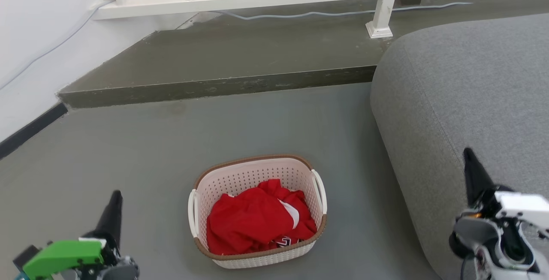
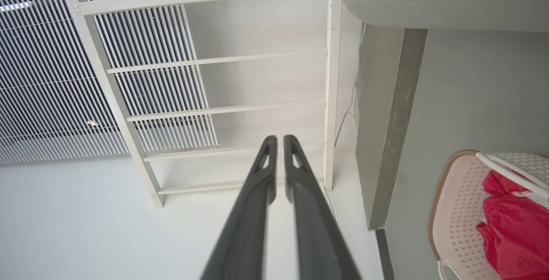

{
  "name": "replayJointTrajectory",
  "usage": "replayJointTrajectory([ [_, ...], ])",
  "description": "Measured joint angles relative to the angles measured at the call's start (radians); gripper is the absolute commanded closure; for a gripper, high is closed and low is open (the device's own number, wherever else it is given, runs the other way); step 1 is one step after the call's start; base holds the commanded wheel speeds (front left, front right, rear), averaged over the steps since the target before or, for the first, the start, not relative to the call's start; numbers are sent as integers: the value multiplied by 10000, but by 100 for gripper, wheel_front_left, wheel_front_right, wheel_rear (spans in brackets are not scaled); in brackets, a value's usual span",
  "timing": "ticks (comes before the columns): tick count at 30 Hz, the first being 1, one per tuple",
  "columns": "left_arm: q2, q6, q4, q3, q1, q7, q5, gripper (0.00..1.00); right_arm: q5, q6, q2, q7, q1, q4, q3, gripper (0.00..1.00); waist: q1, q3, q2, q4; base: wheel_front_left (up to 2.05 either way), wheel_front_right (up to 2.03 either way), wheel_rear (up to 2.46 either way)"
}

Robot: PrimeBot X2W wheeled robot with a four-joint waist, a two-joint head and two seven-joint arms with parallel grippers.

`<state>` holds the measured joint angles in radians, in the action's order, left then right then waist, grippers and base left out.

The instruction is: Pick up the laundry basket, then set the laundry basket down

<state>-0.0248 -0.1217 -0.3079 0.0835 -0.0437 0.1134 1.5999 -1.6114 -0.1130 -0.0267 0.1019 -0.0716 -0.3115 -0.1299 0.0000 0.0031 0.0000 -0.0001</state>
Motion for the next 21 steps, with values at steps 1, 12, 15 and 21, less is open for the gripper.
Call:
replayJointTrajectory([
  [1, 48, 0, -75, -12, 94, 0, 0, 0, 0, 0, 46, 0, 105, -79, 19, 0, 0, 0, 0, 0, 0, 0, 0],
  [12, 77, 0, 63, -173, 140, -180, 2, 0, 2, 0, 69, -134, 187, 56, 395, 0, 0, 4, 0, -1, 0, 0, 0],
  [15, 75, 0, 176, -203, 135, -280, -4, 0, 63, 0, 65, -228, 174, 125, 527, 0, 0, 6, 0, -2, 0, 0, 0],
  [21, 52, 0, 334, -345, 128, -548, -138, 0, 378, 0, 35, -451, 127, 222, 832, 0, 0, 13, 0, -4, 0, 0, 0],
])
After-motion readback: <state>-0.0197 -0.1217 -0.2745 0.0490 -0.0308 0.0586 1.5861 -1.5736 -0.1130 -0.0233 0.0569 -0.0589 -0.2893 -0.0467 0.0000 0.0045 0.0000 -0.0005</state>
